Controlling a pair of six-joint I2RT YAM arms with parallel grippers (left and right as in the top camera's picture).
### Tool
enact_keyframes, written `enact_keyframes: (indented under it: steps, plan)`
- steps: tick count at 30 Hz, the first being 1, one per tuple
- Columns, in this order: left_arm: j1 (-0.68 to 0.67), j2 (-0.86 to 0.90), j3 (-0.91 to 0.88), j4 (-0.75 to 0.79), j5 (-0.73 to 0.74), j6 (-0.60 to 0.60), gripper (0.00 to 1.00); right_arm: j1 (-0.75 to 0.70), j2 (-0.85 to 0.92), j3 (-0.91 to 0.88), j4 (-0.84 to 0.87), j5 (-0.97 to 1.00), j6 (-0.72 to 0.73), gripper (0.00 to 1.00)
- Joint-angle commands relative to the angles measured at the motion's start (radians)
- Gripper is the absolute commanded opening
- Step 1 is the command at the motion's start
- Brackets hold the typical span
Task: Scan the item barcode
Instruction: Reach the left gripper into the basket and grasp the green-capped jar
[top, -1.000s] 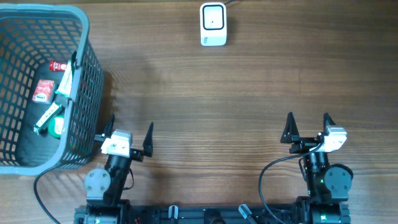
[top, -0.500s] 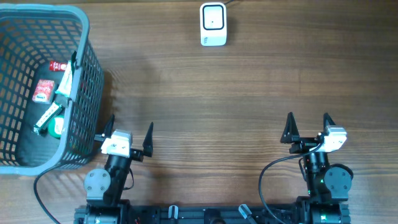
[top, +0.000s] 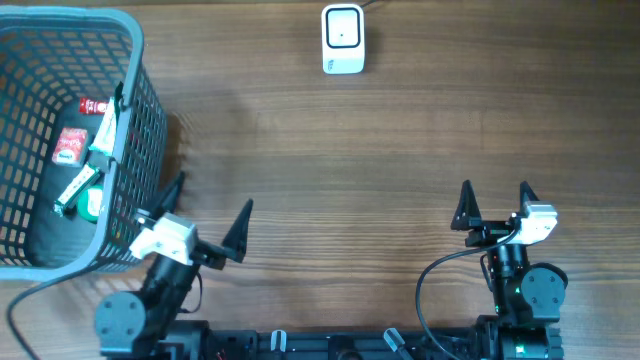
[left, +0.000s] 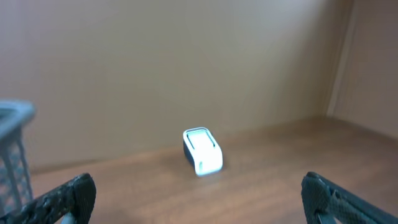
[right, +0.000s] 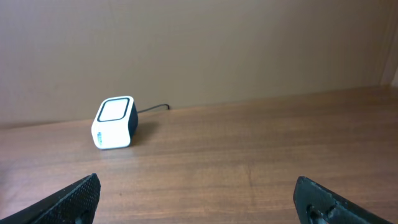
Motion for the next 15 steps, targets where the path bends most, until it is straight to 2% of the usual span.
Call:
enact_keyframes:
  steps: [1, 4, 7, 9, 10, 12, 15]
  plan:
    - [0.007, 0.246, 0.332, -0.161, -0.134, -0.114, 1.00, -0.005, 0.000, -0.001, 0.003, 0.017, 0.002, 1.00]
    - [0.007, 0.481, 0.679, -0.398, -0.233, -0.134, 1.00, -0.005, 0.000, -0.001, 0.003, 0.017, 0.001, 1.00]
    - [0.007, 0.719, 1.072, -0.689, -0.179, -0.134, 1.00, -0.005, 0.000, -0.001, 0.003, 0.017, 0.002, 1.00]
    - [0.007, 0.755, 1.095, -0.690, -0.199, -0.135, 1.00, -0.005, 0.000, -0.001, 0.003, 0.017, 0.002, 1.00]
    - [0.009, 0.766, 1.095, -0.676, -0.306, -0.181, 1.00, -0.005, 0.000, -0.001, 0.003, 0.017, 0.002, 1.00]
    - [0.051, 0.792, 1.100, -0.690, -0.711, -0.464, 1.00, -0.005, 0.000, -0.001, 0.003, 0.017, 0.002, 1.00]
    - [0.156, 0.839, 1.122, -0.705, -0.736, -0.502, 1.00, -0.005, 0.000, -0.001, 0.003, 0.017, 0.002, 1.00]
